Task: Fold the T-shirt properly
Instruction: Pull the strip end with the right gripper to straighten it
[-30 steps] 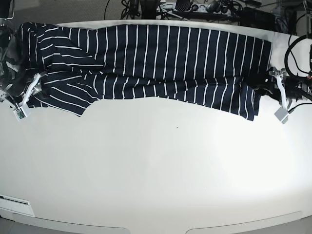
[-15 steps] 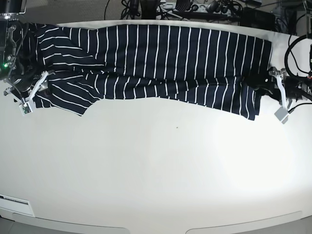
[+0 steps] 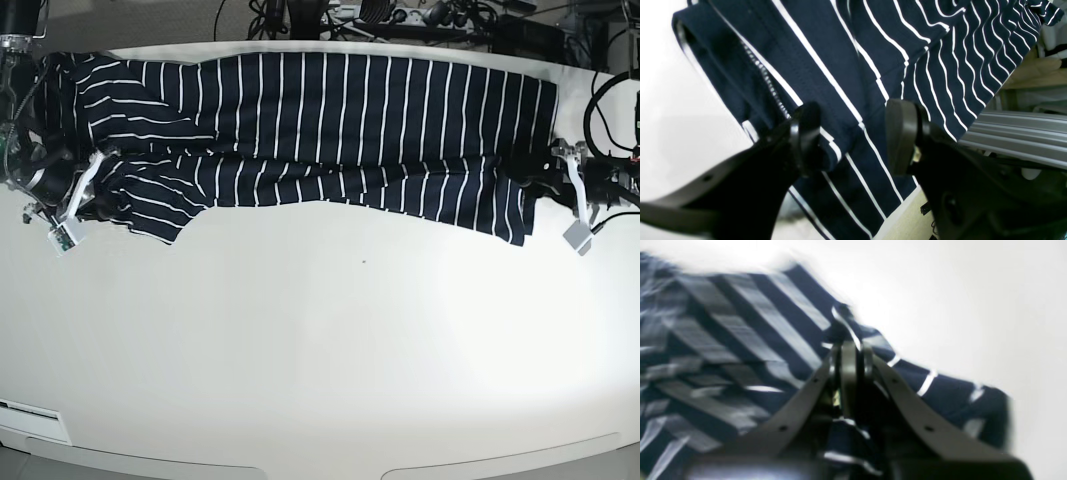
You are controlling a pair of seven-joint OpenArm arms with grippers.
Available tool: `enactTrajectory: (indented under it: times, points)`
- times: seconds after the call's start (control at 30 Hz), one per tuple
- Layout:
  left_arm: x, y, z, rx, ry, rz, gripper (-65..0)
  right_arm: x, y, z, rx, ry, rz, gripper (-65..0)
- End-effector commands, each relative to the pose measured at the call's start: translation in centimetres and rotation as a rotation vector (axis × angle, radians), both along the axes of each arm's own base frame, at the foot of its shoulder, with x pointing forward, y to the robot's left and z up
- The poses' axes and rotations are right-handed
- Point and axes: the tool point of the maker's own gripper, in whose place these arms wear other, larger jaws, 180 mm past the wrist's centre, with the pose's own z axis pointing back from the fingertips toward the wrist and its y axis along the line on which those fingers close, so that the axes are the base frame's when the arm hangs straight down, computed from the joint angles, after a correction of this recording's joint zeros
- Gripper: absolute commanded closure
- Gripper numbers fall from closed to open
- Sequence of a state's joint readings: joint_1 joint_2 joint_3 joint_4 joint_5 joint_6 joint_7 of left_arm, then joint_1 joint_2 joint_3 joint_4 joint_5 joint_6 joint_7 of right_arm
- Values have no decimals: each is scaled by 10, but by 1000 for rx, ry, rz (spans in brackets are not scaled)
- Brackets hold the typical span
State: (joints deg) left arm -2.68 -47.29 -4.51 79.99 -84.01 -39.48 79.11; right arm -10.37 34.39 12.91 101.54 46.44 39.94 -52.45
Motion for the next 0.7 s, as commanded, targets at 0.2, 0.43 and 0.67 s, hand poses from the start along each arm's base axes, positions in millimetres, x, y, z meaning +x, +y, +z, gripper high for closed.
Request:
enactTrajectory:
  times: [0.2,0.43,0.67]
  points:
    - [10,5,15,3,-49,-1,-329,-45,46,31,138,131,201,0]
    - [10,5,15,3,-49,-1,-329,-76,27,19,41,267,247,0]
    - [10,5,15,3,-50,-1,-329,-99,-5,7,-99,373,257,0]
